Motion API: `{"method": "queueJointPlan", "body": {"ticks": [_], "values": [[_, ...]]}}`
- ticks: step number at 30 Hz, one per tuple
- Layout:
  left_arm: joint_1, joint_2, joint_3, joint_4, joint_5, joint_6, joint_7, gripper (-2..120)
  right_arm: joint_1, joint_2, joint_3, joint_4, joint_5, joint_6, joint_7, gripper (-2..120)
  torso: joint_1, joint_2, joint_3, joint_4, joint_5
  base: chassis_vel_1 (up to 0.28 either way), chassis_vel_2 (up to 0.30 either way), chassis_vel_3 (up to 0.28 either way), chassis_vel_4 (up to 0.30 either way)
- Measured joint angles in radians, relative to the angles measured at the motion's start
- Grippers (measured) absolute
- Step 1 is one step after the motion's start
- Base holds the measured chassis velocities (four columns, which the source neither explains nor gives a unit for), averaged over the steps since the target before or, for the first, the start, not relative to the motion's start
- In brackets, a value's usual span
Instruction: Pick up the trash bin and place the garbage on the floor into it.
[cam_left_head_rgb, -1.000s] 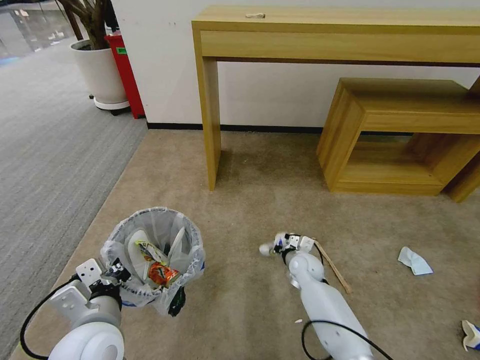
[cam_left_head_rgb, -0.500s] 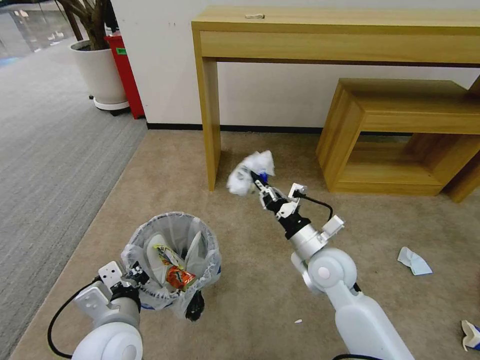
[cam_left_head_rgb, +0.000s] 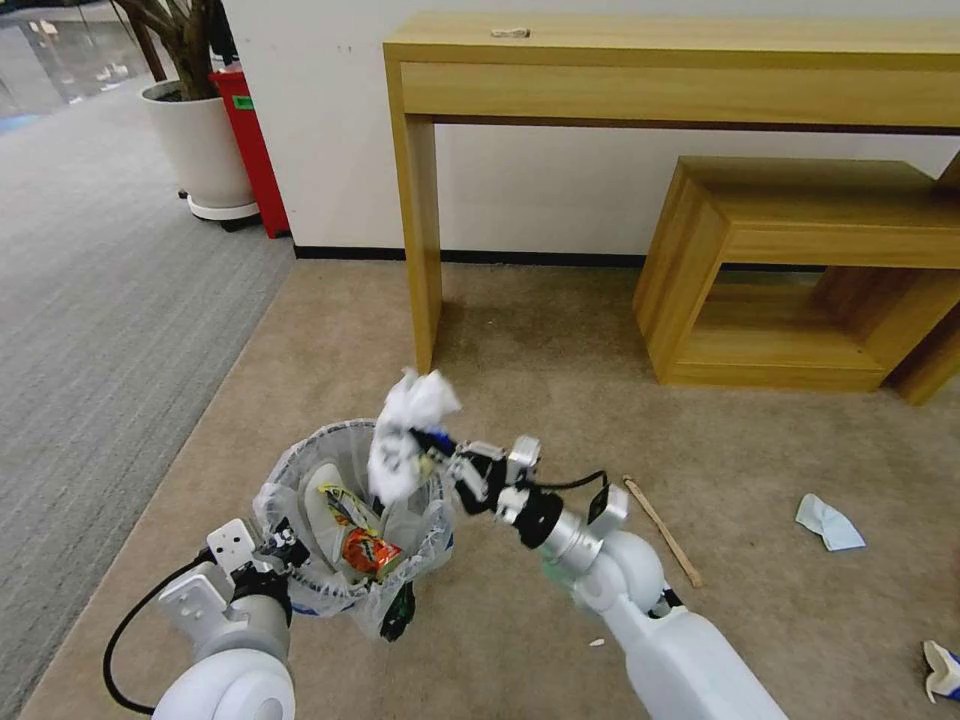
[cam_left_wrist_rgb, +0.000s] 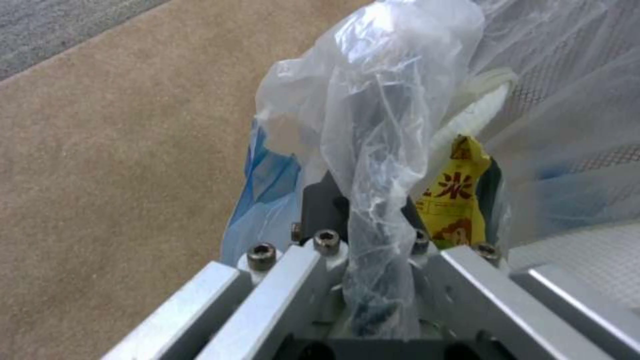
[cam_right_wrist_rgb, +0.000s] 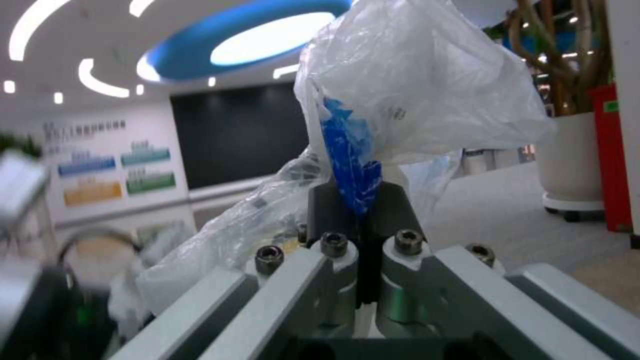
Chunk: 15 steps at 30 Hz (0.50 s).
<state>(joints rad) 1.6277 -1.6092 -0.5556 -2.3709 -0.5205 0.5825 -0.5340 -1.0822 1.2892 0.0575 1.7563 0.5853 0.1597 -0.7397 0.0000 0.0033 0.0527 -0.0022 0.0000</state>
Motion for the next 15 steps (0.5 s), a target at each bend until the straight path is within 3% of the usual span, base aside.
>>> {"method": "queueJointPlan", "body": {"ticks": [3, 15], "values": [[-0.001, 0.0, 0.005, 0.0, 0.001, 0.0, 0.0, 0, 0.003, 0.0, -0.005, -0.018, -0.039, 0.018, -0.013, 0, 0.0, 0.0, 0.0, 0.0, -0.0001, 0.0, 0.0, 0.0, 0.0], [-0.002, 0.001, 0.012, 0.003, 0.002, 0.004, 0.001, 0, 0.001, -0.001, -0.006, -0.048, -0.102, 0.043, -0.046, 42, 0.0, 0.0, 0.0, -0.0001, 0.0, 0.0, 0.0, 0.0, 0.0]]}}
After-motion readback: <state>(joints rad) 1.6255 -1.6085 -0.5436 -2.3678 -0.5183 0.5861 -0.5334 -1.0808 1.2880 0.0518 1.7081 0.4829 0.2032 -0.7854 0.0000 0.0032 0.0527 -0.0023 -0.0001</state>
